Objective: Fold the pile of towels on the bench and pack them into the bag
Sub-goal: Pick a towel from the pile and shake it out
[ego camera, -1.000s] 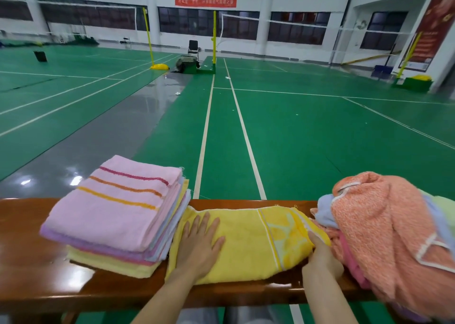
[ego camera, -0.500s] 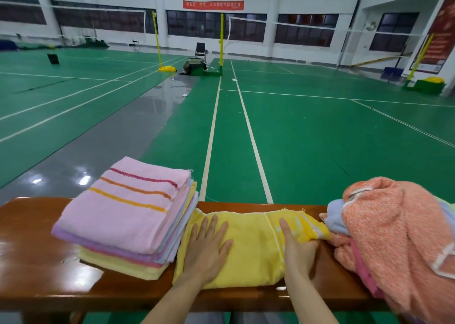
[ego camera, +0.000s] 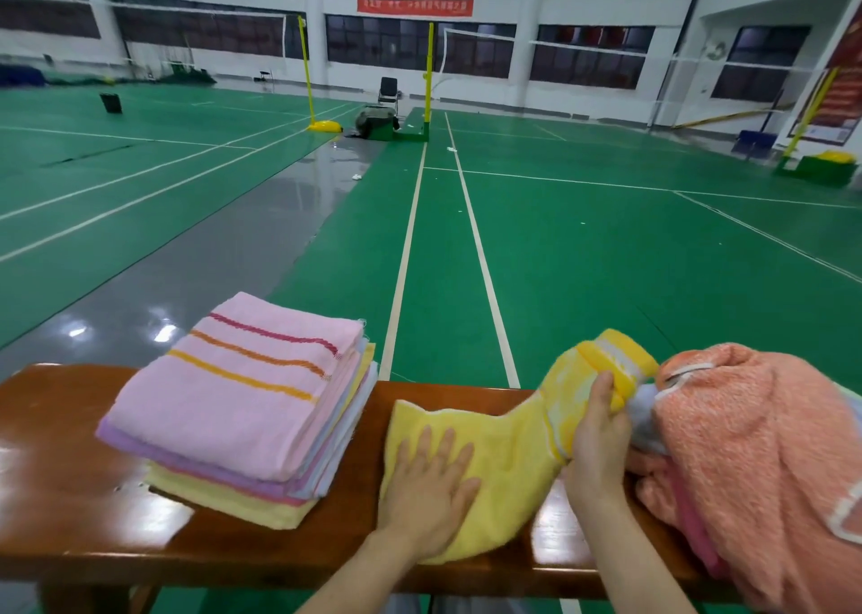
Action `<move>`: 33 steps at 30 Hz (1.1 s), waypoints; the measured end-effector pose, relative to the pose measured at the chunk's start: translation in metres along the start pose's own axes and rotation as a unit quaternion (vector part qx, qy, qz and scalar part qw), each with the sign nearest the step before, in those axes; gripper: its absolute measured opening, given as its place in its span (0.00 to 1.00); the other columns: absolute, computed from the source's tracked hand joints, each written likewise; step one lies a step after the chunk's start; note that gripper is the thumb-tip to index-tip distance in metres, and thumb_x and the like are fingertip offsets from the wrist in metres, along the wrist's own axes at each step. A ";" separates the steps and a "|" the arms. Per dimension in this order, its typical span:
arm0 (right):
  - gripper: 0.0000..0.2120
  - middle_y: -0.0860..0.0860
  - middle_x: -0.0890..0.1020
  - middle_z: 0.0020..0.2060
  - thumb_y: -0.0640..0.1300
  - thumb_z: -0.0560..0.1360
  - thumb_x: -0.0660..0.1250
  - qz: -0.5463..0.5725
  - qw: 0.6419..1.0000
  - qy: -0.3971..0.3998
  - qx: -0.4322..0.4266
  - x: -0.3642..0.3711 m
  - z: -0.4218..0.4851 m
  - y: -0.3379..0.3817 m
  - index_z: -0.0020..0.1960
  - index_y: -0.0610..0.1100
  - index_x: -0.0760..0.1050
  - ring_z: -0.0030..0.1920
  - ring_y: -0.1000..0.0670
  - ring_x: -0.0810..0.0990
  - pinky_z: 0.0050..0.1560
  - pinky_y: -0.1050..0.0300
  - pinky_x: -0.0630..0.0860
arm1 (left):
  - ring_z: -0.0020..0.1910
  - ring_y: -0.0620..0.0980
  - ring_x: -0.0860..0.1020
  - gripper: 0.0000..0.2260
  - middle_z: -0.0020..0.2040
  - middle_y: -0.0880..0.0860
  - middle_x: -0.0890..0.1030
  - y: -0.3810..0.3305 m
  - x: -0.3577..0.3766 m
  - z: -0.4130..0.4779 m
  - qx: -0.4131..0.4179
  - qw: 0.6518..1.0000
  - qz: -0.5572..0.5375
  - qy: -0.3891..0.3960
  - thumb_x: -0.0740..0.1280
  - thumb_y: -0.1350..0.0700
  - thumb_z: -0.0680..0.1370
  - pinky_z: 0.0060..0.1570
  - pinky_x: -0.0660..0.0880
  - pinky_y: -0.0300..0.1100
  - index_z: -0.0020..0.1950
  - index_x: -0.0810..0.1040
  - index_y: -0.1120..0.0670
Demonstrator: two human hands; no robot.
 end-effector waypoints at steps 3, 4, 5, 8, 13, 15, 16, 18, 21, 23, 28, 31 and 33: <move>0.36 0.50 0.76 0.53 0.68 0.74 0.55 -0.154 0.972 0.148 -0.101 0.009 -0.021 0.002 0.67 0.40 0.68 0.53 0.52 0.71 0.51 0.63 0.64 | 0.77 0.50 0.45 0.41 0.78 0.47 0.51 -0.028 0.003 0.019 -0.040 0.950 -0.310 0.011 0.27 0.33 0.66 0.73 0.37 0.49 0.77 0.49 0.44; 0.41 0.54 0.73 0.59 0.72 0.71 0.51 -0.221 0.944 0.215 -0.116 0.012 -0.030 -0.007 0.73 0.44 0.61 0.53 0.54 0.64 0.58 0.60 0.64 | 0.76 0.51 0.52 0.36 0.76 0.48 0.57 -0.028 -0.001 0.024 -0.086 0.874 -0.479 -0.005 0.33 0.34 0.72 0.74 0.44 0.51 0.76 0.54 0.45; 0.43 0.59 0.62 0.68 0.74 0.69 0.46 -0.278 0.910 0.285 -0.118 0.017 -0.042 -0.013 0.76 0.50 0.50 0.69 0.56 0.59 0.69 0.56 0.57 | 0.73 0.53 0.60 0.32 0.73 0.50 0.65 -0.025 -0.007 0.027 -0.128 0.781 -0.611 -0.022 0.39 0.35 0.76 0.74 0.53 0.52 0.74 0.60 0.47; 0.44 0.64 0.40 0.68 0.79 0.57 0.25 -0.520 0.718 0.421 -0.192 0.018 -0.069 -0.053 0.68 0.58 0.31 0.72 0.53 0.38 0.71 0.49 0.33 | 0.61 0.57 0.75 0.30 0.61 0.56 0.78 0.013 -0.019 0.031 -0.232 0.607 -0.759 -0.040 0.53 0.35 0.77 0.66 0.68 0.54 0.66 0.74 0.56; 0.42 0.60 0.40 0.73 0.78 0.60 0.33 -0.618 0.581 0.480 -0.224 0.014 -0.074 -0.082 0.70 0.64 0.32 0.73 0.46 0.33 0.63 0.47 0.22 | 0.64 0.56 0.72 0.27 0.67 0.58 0.71 0.054 -0.029 0.020 -0.292 0.786 -0.543 -0.048 0.71 0.54 0.73 0.63 0.70 0.49 0.69 0.68 0.60; 0.44 0.63 0.45 0.74 0.79 0.58 0.32 -0.566 0.611 0.530 -0.161 0.008 -0.066 -0.076 0.72 0.66 0.44 0.74 0.54 0.34 0.70 0.47 0.28 | 0.65 0.55 0.70 0.29 0.68 0.57 0.69 0.057 -0.030 0.019 -0.281 0.819 -0.498 -0.051 0.73 0.53 0.72 0.62 0.70 0.47 0.69 0.66 0.58; 0.44 0.64 0.52 0.74 0.80 0.58 0.31 -0.519 0.662 0.521 -0.143 0.005 -0.062 -0.067 0.71 0.67 0.51 0.74 0.58 0.41 0.73 0.50 0.34 | 0.65 0.55 0.70 0.30 0.68 0.57 0.69 0.057 -0.030 0.020 -0.271 0.828 -0.488 -0.048 0.72 0.52 0.72 0.61 0.70 0.45 0.70 0.65 0.58; 0.42 0.63 0.67 0.66 0.81 0.62 0.36 -0.420 0.808 0.400 -0.106 -0.004 -0.050 -0.050 0.65 0.63 0.65 0.69 0.61 0.59 0.71 0.59 0.50 | 0.64 0.55 0.71 0.30 0.67 0.57 0.70 0.050 -0.031 0.020 -0.258 0.843 -0.470 -0.035 0.72 0.51 0.73 0.59 0.70 0.45 0.70 0.64 0.59; 0.18 0.50 0.77 0.52 0.56 0.80 0.53 -0.317 0.933 0.168 -0.023 -0.028 -0.023 -0.041 0.56 0.45 0.74 0.54 0.51 0.73 0.51 0.60 0.64 | 0.65 0.55 0.71 0.33 0.67 0.56 0.70 0.037 -0.031 0.017 -0.246 0.864 -0.440 -0.013 0.72 0.52 0.72 0.62 0.71 0.48 0.71 0.60 0.58; 0.18 0.45 0.79 0.49 0.50 0.80 0.56 -0.305 0.937 0.140 0.093 -0.038 -0.006 -0.052 0.55 0.37 0.75 0.50 0.46 0.75 0.51 0.54 0.69 | 0.67 0.56 0.69 0.40 0.69 0.56 0.67 0.029 -0.028 0.014 -0.246 0.887 -0.392 0.007 0.74 0.51 0.71 0.62 0.70 0.47 0.74 0.54 0.58; 0.22 0.43 0.81 0.47 0.51 0.69 0.73 -0.242 0.911 0.204 0.265 -0.032 -0.001 -0.064 0.55 0.38 0.73 0.48 0.42 0.80 0.47 0.48 0.77 | 0.68 0.57 0.68 0.44 0.70 0.58 0.66 0.021 -0.028 0.009 -0.289 0.857 -0.424 0.044 0.77 0.53 0.67 0.62 0.69 0.48 0.74 0.53 0.61; 0.26 0.43 0.80 0.50 0.46 0.67 0.75 -0.244 0.912 0.222 0.244 -0.021 -0.002 -0.068 0.60 0.37 0.71 0.49 0.43 0.80 0.46 0.48 0.77 | 0.59 0.61 0.76 0.48 0.62 0.61 0.75 0.023 -0.037 0.012 -0.332 0.712 -0.615 0.073 0.83 0.54 0.54 0.58 0.74 0.57 0.69 0.64 0.60; 0.27 0.43 0.80 0.53 0.44 0.67 0.75 -0.254 0.923 0.213 0.196 -0.014 -0.002 -0.068 0.62 0.36 0.71 0.51 0.43 0.79 0.53 0.46 0.77 | 0.55 0.63 0.78 0.41 0.58 0.63 0.77 0.023 -0.047 0.011 -0.310 0.675 -0.665 0.072 0.82 0.58 0.58 0.53 0.76 0.60 0.66 0.67 0.62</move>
Point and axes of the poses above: each hand's wrist, its own z-axis towards the middle knuckle, its own x-axis out of the palm, y = z × x, the point moved 3 cm from there along z, towards the middle knuckle
